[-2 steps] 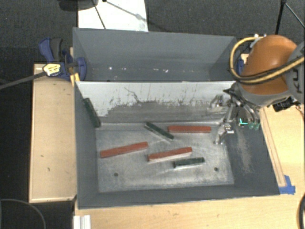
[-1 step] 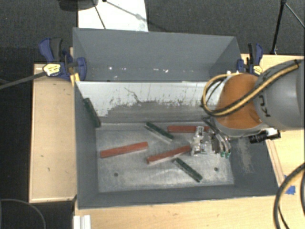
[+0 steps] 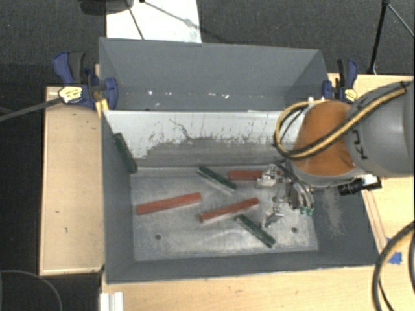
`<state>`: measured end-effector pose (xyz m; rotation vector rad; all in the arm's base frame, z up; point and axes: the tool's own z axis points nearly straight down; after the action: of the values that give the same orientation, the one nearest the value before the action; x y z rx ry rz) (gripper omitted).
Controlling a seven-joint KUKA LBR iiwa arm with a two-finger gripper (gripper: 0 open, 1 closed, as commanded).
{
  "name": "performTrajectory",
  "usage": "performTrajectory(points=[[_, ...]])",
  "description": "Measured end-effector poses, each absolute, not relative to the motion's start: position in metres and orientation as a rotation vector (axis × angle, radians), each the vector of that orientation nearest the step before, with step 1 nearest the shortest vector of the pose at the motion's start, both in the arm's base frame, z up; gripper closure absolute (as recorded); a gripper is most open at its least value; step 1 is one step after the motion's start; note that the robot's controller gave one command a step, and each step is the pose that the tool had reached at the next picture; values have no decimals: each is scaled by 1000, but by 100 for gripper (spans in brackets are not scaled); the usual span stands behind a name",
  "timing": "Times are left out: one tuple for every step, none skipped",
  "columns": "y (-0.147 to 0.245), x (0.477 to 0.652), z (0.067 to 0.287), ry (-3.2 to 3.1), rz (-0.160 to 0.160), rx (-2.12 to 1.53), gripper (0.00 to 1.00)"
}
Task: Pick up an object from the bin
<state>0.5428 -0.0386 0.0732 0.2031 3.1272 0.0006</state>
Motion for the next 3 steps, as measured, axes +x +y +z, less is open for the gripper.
performTrajectory(points=[[-39,543,73,3127,0,201,0],[66,527,77,3130,8,136,100],[66,527,77,3130,8,134,100]])
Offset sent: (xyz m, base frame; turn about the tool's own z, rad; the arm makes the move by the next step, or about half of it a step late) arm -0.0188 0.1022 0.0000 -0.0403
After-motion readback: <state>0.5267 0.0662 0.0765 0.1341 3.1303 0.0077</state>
